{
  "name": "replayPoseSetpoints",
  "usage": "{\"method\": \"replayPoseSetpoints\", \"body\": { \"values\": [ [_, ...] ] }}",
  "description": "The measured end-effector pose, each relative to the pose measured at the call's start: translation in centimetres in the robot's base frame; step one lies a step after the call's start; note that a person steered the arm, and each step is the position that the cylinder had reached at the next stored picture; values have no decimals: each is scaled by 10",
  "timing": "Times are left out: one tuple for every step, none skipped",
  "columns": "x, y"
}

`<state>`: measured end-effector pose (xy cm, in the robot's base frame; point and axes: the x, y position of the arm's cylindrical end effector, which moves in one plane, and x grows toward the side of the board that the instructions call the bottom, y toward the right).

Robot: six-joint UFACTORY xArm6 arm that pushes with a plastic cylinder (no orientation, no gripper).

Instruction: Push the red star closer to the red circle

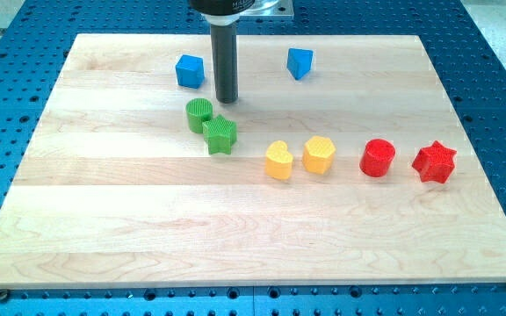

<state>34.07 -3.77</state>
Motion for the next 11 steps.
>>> {"method": "replayPoseSetpoints", "body": {
  "values": [
    [12,-30],
    [37,8],
    [27,117],
    [55,262],
    [82,379],
    [111,372],
    [143,343],
    [160,294],
    [160,245],
    [160,293],
    [162,299]
  ]
}}
